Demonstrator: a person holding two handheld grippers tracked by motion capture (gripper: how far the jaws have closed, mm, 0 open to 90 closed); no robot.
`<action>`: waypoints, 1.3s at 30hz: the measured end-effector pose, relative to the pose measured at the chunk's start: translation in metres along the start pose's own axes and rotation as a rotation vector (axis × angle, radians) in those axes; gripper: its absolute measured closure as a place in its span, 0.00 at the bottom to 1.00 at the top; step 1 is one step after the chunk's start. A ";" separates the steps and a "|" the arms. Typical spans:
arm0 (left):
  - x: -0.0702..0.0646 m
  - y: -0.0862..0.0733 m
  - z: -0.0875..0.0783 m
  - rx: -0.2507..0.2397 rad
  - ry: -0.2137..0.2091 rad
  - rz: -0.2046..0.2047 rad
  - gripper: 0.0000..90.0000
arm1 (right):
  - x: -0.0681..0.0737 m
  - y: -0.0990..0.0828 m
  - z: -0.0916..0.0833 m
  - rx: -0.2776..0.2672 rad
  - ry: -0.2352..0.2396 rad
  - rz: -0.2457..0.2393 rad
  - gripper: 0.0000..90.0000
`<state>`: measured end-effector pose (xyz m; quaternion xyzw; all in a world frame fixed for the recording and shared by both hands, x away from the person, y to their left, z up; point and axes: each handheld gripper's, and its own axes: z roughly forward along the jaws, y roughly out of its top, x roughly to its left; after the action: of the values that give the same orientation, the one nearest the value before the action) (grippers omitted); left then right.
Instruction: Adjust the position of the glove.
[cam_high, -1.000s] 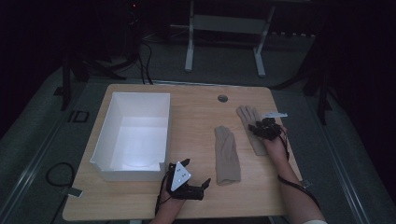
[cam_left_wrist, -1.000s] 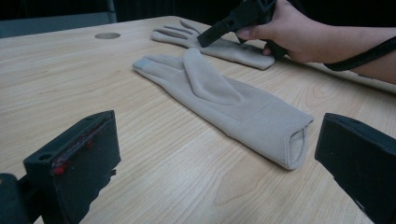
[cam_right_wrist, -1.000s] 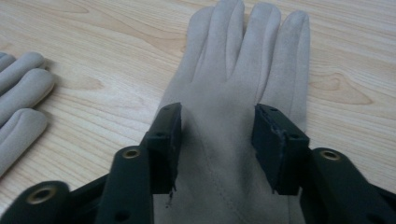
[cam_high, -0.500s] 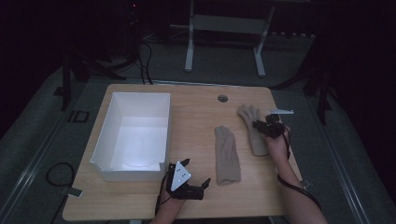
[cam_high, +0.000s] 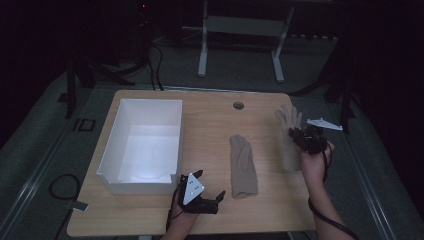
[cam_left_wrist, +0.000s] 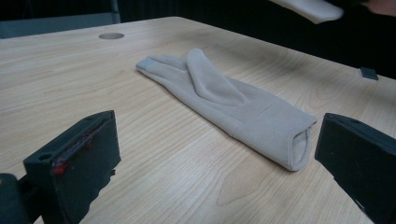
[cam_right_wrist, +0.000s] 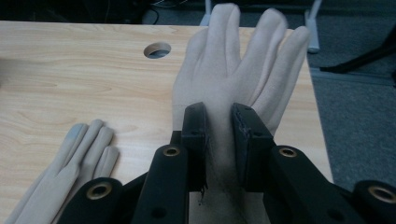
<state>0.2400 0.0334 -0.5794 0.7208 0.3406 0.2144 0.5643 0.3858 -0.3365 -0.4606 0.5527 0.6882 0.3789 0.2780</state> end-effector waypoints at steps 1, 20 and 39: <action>0.000 0.000 0.000 0.000 0.000 0.001 0.00 | 0.000 -0.003 -0.004 0.000 -0.005 0.013 0.84; 0.000 0.000 0.000 0.008 -0.002 0.007 0.00 | 0.007 -0.063 -0.009 0.093 -0.054 0.021 0.83; 0.000 0.000 0.000 0.002 -0.003 0.000 0.00 | -0.007 -0.082 0.016 0.170 0.008 -0.040 0.60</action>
<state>0.2402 0.0333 -0.5794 0.7218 0.3402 0.2130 0.5639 0.3547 -0.3479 -0.5377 0.5590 0.7298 0.3158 0.2349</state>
